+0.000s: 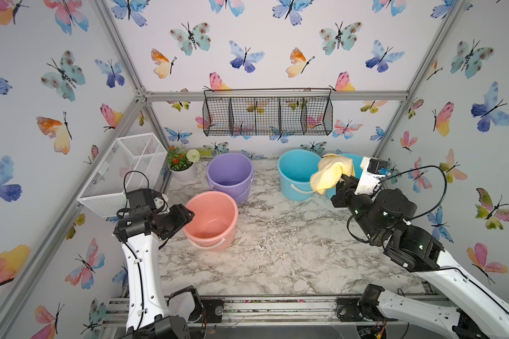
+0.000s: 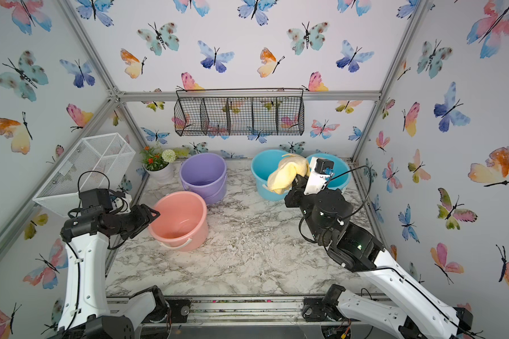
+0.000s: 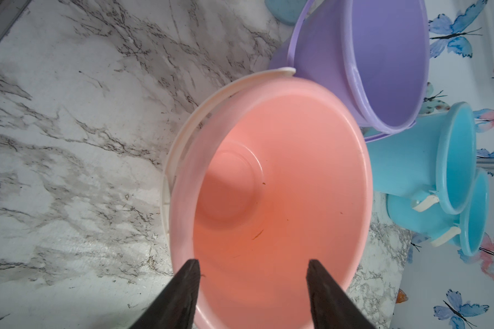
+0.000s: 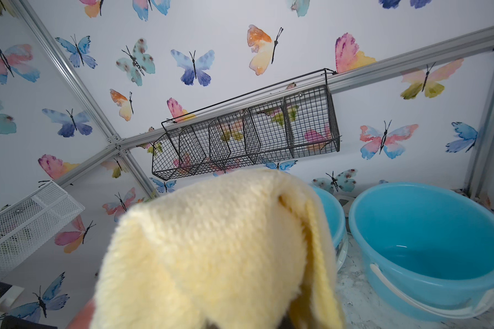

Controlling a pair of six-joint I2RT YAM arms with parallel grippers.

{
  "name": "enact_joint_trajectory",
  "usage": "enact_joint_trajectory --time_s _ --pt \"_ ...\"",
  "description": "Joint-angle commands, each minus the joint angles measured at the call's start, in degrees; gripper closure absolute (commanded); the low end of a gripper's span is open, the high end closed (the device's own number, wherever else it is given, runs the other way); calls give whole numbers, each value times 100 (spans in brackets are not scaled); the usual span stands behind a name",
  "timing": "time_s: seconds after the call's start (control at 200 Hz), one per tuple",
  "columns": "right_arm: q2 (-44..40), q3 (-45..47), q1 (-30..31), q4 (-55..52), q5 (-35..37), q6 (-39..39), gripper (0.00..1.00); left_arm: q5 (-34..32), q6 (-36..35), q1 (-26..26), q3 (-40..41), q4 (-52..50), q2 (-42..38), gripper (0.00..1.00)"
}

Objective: Wipe the inside of the bucket with a cloth
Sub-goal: Place the bucket at the center of the board, then pick up the bucket from the center of the board.

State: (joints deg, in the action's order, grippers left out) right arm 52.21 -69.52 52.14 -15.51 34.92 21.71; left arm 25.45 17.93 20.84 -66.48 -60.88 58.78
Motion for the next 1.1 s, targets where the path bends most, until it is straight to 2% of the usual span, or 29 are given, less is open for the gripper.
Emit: enact_joint_trajectory --time_s 0.0,0.09,0.205,0.4,0.616,0.861,1.096 --pt "9 -150 -11 -50 -46 -80 97 -686 531 185 -542 689 -80 40" --pt "40 -167 -11 -60 -55 -81 97 -783 662 13 -630 883 -84 40" --pt "62 -194 -11 -87 -96 -71 97 -485 1015 -357 -603 1132 13 43" --pt "-48 -132 -11 -119 -55 -9 97 -893 1668 -1635 -348 1736 84 44" --pt "-122 -141 -11 -198 -12 8 97 -1016 1888 -2306 -745 2195 573 45" --pt "-108 -110 -11 -172 45 4 97 -1403 1244 -2411 -1827 2150 1885 48" --pt "-105 -66 -11 -176 68 42 97 -2034 564 -2416 -2922 1811 3273 51"
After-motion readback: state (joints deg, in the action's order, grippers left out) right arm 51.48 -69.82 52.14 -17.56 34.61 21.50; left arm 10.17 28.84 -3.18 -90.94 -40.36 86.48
